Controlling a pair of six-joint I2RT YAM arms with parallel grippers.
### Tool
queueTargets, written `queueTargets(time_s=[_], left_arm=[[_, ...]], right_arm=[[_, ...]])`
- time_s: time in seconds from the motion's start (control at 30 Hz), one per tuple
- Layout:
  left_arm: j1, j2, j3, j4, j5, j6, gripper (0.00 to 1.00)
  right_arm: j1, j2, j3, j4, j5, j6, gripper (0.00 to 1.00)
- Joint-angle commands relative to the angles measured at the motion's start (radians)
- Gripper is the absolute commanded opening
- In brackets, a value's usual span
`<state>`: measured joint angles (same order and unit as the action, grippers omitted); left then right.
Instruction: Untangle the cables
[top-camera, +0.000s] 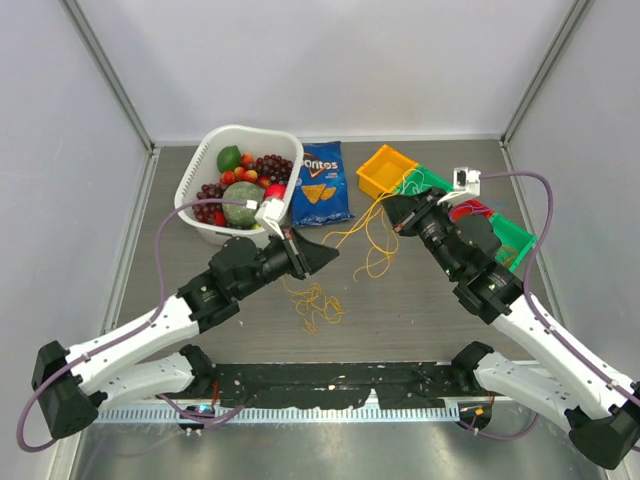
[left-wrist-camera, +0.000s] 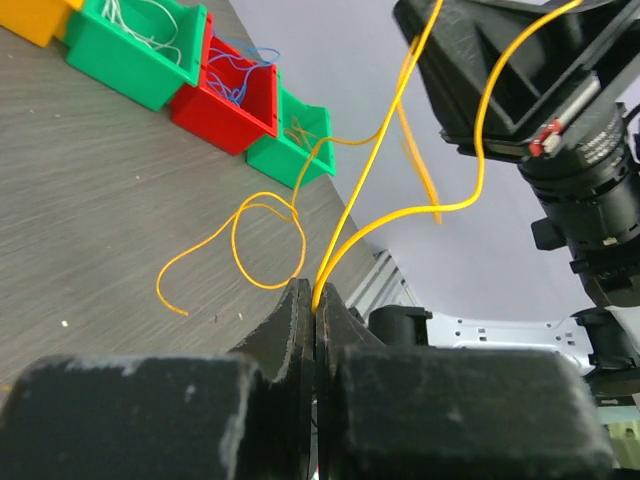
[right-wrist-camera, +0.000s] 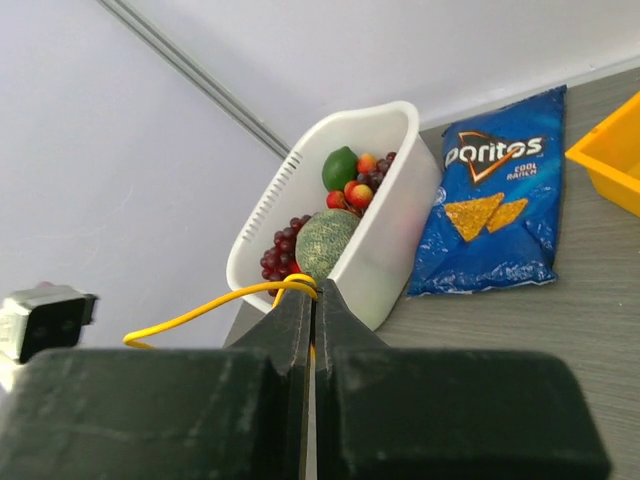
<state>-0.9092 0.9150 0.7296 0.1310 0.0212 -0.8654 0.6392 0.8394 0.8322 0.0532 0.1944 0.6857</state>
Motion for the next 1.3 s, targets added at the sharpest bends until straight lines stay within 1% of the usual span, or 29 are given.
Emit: queueTargets(time_s=[0.0, 0.2, 0.27, 0.3, 0.4, 0.43, 0.5, 0.57, 0.63, 0.73, 0.87, 1.03, 1.07, 1.17, 1.27], left_arm=[[-0.002, 0.068, -0.018, 0.08, 0.097, -0.076, 0.0], [0.0, 0.104, -0.019, 0.078, 0.121, -0.08, 0.0], [0.0, 0.104, -0.015, 0.053, 0.137, -0.057, 0.06], [-0.002, 0.098, -0.013, 0.041, 0.14, -0.047, 0.11], [-0.002, 0.071, -0.03, 0.016, 0.14, -0.012, 0.35], [0.0, 0.059, -0.036, 0.007, 0.14, -0.001, 0.45], [0.001, 0.039, -0.038, -0.031, 0.137, 0.026, 0.59], [0.001, 0.021, -0.033, -0.08, 0.137, 0.061, 0.69], [0.003, -0.002, -0.03, -0.128, 0.132, 0.097, 0.76], [0.006, -0.037, -0.018, -0.206, 0.112, 0.134, 0.81], [0.013, -0.061, 0.031, -0.284, 0.071, 0.193, 0.86], [0.021, -0.022, 0.172, -0.422, 0.031, 0.293, 0.87], [0.021, -0.016, 0.201, -0.451, 0.02, 0.31, 0.87], [0.027, -0.001, 0.254, -0.491, -0.004, 0.342, 0.88], [0.041, 0.008, 0.266, -0.485, -0.007, 0.35, 0.89]], right_arm=[[-0.032, -0.065, 0.013, 0.183, 0.063, 0.043, 0.01], [-0.033, -0.098, -0.004, 0.16, 0.036, 0.029, 0.01], [-0.035, -0.114, -0.007, 0.136, 0.016, 0.003, 0.01], [-0.033, -0.117, -0.007, 0.111, 0.007, -0.009, 0.01], [-0.033, -0.149, -0.021, 0.076, 0.008, -0.05, 0.01], [-0.033, -0.16, -0.022, 0.059, 0.008, -0.055, 0.0], [-0.033, -0.169, -0.022, 0.033, 0.01, -0.077, 0.01], [-0.033, -0.177, -0.022, 0.016, 0.011, -0.101, 0.01], [-0.032, -0.181, -0.021, 0.004, 0.022, -0.113, 0.01], [-0.033, -0.172, -0.007, -0.01, 0.034, -0.141, 0.01], [-0.032, -0.139, 0.022, -0.018, 0.048, -0.178, 0.01], [-0.033, -0.12, 0.047, -0.047, 0.08, -0.233, 0.01], [-0.033, -0.114, 0.05, -0.091, 0.083, -0.245, 0.01], [-0.033, -0.089, 0.083, -0.128, 0.08, -0.252, 0.01], [-0.033, -0.065, 0.096, -0.127, 0.066, -0.244, 0.01]])
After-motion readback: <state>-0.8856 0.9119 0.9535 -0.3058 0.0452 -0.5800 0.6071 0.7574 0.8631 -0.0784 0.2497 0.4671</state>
